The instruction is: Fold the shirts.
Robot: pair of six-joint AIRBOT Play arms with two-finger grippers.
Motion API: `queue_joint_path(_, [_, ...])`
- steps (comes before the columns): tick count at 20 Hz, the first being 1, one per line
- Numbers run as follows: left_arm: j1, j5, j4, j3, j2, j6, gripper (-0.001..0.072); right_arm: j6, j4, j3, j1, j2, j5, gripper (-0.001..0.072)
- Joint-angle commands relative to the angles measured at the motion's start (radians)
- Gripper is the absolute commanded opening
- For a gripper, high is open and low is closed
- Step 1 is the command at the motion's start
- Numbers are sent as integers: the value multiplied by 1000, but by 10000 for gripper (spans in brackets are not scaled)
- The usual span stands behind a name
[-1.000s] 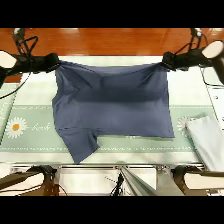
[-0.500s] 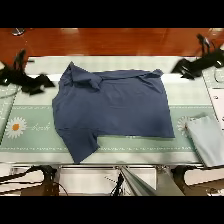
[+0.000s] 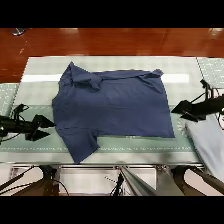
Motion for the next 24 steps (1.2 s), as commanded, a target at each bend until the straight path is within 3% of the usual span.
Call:
queue_joint_path(1, [14, 67, -217, -103, 16, 136, 704, -62, 165, -131, -5, 79, -41, 619])
queue_joint_path(5, [-74, 144, -224, -117, 10, 135, 704, -64, 208, -134, -5, 79, -37, 619])
queue_joint_path(10, [-75, 100, -218, -59, -16, 133, 704, -64, 213, -134, -5, 79, -28, 619])
queue_joint_path(14, [-196, 149, -217, -61, -59, 131, 700, -60, 207, -131, -6, 79, -53, 619])
queue_joint_path(15, [-226, 165, -217, -60, -72, 131, 663, -60, 195, -121, -20, 79, -46, 619])
queue_joint_path(16, [-243, 169, -217, -57, -83, 131, 396, -56, 175, -107, -51, 79, -23, 619])
queue_joint_path(17, [-247, 167, -217, -55, -89, 133, 22, -52, 149, -96, -93, 79, 3, 619])
queue_joint_path(21, [-244, 147, -217, -30, -87, 135, 20, 39, -95, -121, -238, 79, 114, 619])
queue_joint_path(24, [-244, 142, -217, -27, -87, 135, 20, 51, -130, -209, -228, 78, 128, 619])
